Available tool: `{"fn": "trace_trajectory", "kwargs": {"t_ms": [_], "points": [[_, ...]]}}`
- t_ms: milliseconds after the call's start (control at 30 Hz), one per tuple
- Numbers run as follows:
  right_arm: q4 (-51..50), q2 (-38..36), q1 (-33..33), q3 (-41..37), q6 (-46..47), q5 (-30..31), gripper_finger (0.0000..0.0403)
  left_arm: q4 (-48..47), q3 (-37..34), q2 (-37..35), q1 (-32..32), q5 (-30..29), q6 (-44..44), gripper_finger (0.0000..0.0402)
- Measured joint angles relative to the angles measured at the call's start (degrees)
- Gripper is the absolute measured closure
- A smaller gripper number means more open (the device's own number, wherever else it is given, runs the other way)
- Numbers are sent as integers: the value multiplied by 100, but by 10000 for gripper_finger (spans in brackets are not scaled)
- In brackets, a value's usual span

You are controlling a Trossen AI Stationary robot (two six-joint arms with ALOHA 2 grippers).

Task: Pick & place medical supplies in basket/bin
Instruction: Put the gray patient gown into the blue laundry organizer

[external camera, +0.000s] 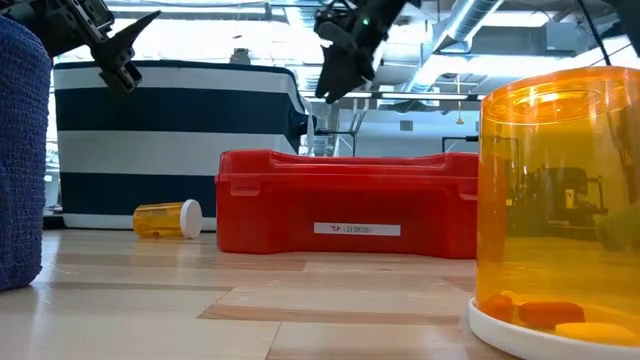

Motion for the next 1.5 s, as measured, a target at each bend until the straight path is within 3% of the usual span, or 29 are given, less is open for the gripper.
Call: {"fn": "trace_trajectory", "kwargs": {"t_ms": [300, 967, 1167, 1500], "points": [[2903, -709, -434, -1934, 528, -521, 149, 39, 0, 0, 0, 0, 0, 163], [3700, 23, -593, -2136, 589, -575, 157, 42, -2, 0, -1, -9, -175, 163], [3805, 130, -607, -2139, 511, -745, 213, 42, 0, 0, 0, -13, -308, 163], [3794, 136, -589, -2139, 283, -870, 382, 42, -1, 0, -2, -35, -309, 163]]}}
